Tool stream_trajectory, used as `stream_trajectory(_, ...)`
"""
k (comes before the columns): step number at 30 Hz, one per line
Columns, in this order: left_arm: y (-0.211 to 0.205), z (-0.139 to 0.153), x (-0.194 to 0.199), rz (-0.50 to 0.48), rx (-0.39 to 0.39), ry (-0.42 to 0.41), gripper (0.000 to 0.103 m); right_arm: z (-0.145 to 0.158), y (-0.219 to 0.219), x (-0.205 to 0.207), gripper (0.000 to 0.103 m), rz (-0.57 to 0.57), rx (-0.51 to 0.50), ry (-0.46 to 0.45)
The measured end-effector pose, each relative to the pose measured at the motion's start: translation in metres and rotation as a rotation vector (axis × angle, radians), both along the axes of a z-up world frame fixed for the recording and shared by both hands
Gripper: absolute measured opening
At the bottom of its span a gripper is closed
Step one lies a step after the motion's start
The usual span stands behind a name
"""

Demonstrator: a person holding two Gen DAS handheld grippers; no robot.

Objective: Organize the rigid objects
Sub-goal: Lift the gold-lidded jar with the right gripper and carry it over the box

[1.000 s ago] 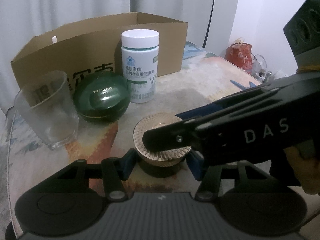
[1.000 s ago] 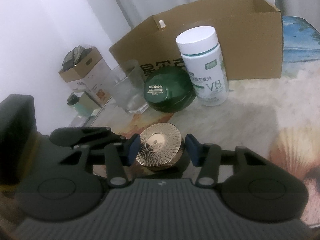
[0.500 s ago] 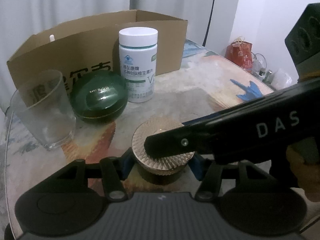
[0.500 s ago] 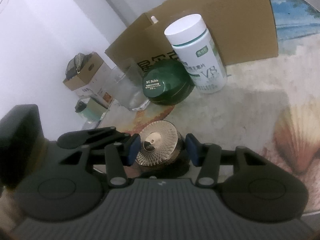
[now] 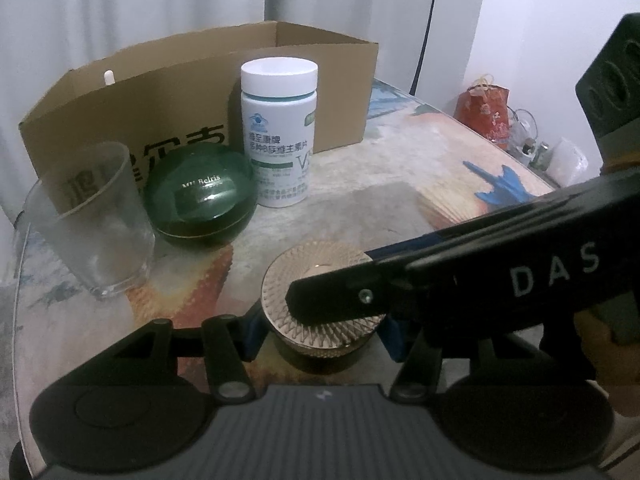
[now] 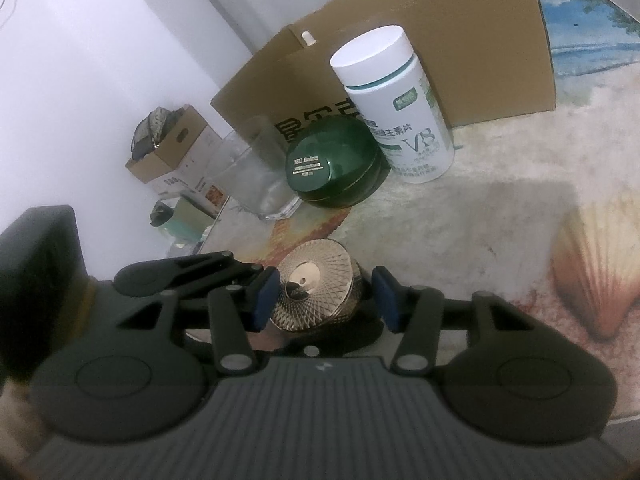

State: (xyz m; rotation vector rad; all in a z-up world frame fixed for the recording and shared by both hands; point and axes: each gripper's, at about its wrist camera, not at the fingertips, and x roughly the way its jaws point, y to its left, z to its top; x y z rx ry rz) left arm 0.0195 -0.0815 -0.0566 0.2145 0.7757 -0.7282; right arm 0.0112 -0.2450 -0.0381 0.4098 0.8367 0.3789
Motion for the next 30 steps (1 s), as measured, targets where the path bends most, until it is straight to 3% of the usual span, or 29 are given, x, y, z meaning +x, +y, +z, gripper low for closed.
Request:
stream_trajectory(14,0.01,0.032,-0.018,0.039,-0.017,-0.096,0.057,0.031,0.01,-0.014,0.05,0.027,-0.023,-0.094)
stream_trajectory(24,0.025,0.091,-0.023,0.097,-0.037,-0.244,0.057,0.093,0.026,-0.016,0.05,0.089,-0.057,-0.245)
stream_trajectory(30,0.03,0.129,-0.006,0.129,-0.039,-0.314,0.057,0.136,0.036,0.006,0.05,0.13,-0.083,-0.333)
